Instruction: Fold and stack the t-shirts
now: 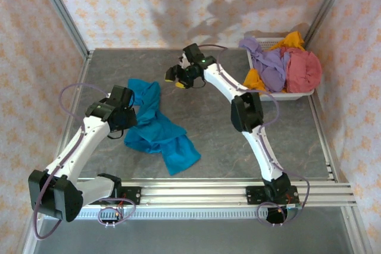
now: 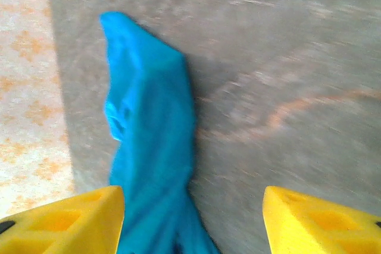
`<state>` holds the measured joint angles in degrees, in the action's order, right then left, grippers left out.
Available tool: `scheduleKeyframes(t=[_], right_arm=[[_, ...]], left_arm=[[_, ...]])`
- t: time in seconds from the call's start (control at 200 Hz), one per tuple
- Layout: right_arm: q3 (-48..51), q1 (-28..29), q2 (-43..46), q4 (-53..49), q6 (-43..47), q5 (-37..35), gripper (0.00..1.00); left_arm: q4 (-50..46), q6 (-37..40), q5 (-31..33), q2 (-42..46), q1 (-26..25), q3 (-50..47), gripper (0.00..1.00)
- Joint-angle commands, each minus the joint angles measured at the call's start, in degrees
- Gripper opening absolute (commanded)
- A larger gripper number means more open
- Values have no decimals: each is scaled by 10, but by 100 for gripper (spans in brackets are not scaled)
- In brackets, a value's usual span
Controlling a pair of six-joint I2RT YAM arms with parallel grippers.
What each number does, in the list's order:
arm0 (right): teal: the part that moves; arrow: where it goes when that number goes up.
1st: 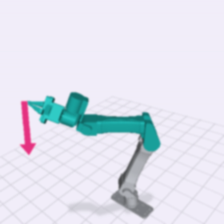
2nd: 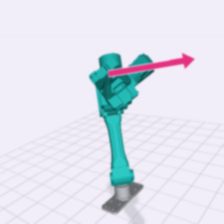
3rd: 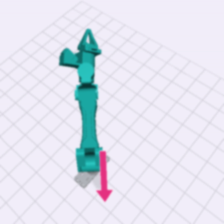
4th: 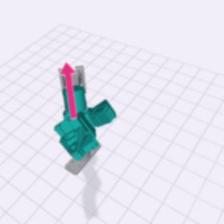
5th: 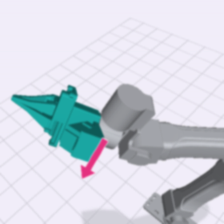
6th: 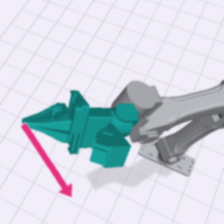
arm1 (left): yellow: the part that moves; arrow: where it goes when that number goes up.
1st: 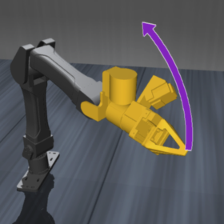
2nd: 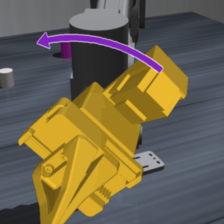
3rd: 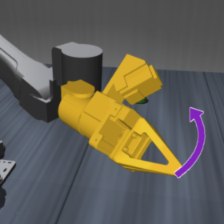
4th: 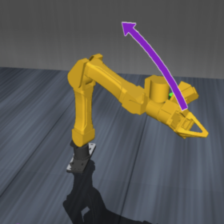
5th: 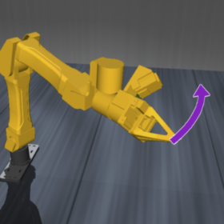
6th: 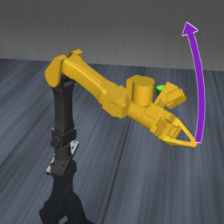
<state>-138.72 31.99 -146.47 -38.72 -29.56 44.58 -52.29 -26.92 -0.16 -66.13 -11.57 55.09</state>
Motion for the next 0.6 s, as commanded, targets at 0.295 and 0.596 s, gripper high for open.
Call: scheduleKeyframes(t=[0.295, 0.596], right_arm=[[-108, 34, -124, 95, -108, 71, 59], [-118, 35, -130, 152, -150, 84, 7]], left_arm=[[13, 3, -11, 3, 3, -11, 0], [27, -1, -20, -6, 3, -5, 0]])
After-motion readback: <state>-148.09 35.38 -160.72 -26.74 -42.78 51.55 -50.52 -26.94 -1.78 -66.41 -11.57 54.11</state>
